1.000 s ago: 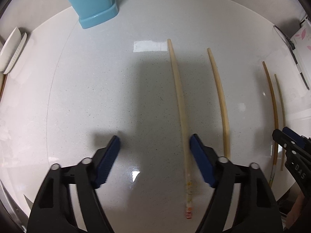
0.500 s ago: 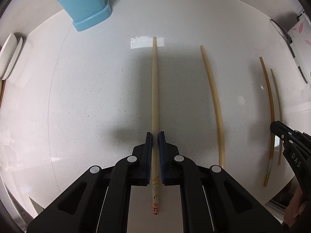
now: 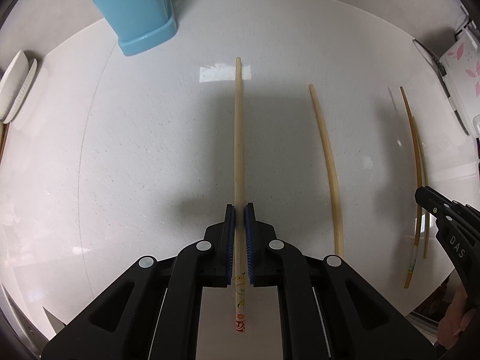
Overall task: Organize utensils
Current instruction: 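Lift both chopsticks and carry them above the blue holder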
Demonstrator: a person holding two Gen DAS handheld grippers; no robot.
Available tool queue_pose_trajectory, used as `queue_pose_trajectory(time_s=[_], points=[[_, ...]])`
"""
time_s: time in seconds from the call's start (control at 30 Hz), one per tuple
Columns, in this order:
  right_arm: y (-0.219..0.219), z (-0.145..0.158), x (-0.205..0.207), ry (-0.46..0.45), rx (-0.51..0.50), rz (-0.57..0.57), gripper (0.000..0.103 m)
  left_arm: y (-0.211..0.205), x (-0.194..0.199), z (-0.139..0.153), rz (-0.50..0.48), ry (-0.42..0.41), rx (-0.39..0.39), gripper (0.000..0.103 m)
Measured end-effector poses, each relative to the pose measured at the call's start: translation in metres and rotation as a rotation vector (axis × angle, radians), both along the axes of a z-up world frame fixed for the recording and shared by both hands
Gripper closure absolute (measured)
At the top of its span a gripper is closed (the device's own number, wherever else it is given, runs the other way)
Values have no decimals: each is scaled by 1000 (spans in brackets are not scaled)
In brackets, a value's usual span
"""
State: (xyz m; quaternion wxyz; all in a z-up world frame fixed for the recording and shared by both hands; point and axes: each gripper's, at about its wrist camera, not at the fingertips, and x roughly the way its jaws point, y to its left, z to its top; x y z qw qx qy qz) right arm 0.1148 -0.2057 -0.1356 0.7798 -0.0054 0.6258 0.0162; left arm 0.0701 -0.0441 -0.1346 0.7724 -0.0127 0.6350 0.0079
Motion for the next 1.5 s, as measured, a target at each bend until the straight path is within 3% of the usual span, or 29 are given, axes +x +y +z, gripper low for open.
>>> queue_pose_trajectory(time_s=[0.57, 1.5], points=[[23, 46, 2, -140, 55, 37, 97, 18, -7, 47, 3, -123, -9, 97], [95, 107, 32, -363, 121, 109, 97, 80, 24, 123, 31, -330, -37, 97]])
